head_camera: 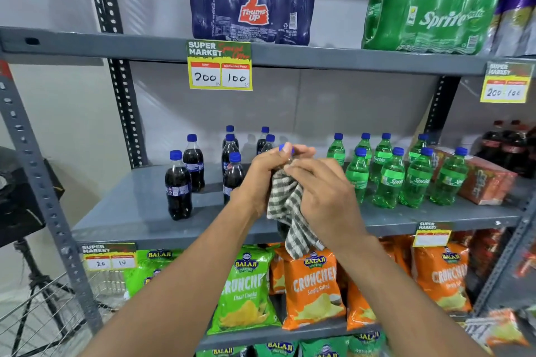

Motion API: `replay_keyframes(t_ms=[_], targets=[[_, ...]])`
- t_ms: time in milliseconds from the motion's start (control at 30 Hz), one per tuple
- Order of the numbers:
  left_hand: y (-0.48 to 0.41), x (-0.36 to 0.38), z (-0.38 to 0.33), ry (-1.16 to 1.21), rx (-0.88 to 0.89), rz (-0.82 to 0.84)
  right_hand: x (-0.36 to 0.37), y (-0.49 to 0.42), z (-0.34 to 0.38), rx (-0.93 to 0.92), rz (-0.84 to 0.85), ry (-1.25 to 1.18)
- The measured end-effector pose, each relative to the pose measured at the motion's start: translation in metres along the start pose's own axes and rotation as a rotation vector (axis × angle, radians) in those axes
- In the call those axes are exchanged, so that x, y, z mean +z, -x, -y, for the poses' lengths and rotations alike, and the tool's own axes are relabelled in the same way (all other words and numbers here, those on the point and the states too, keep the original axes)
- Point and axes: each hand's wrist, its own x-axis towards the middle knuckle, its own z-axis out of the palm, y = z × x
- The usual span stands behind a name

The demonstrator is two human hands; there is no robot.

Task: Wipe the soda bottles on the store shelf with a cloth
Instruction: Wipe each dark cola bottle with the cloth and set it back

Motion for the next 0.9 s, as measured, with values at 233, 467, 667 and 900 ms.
replay_keyframes(t_ms=[233, 467, 667, 900], targets=[[-0.001, -0.003, -0.012, -0.036, 0.091, -0.113, -0.002, 0.061, 0.012, -0.166, 0.197, 0.07], [0.0, 0.0, -0.01, -0.067, 0.078, -0.067, 0.002, 0.04, 0.006, 0.011, 0.059, -0.045], [0.006, 0.001, -0.004, -0.059, 0.016, 0.0, 0.002, 0.005, 0.014, 0.057, -0.039, -0.008], [0.003, -0.005, -0.007, 0.006, 0.083, -0.07, 0.002, 0.064, 0.02, -0.123, 0.152, 0.038]])
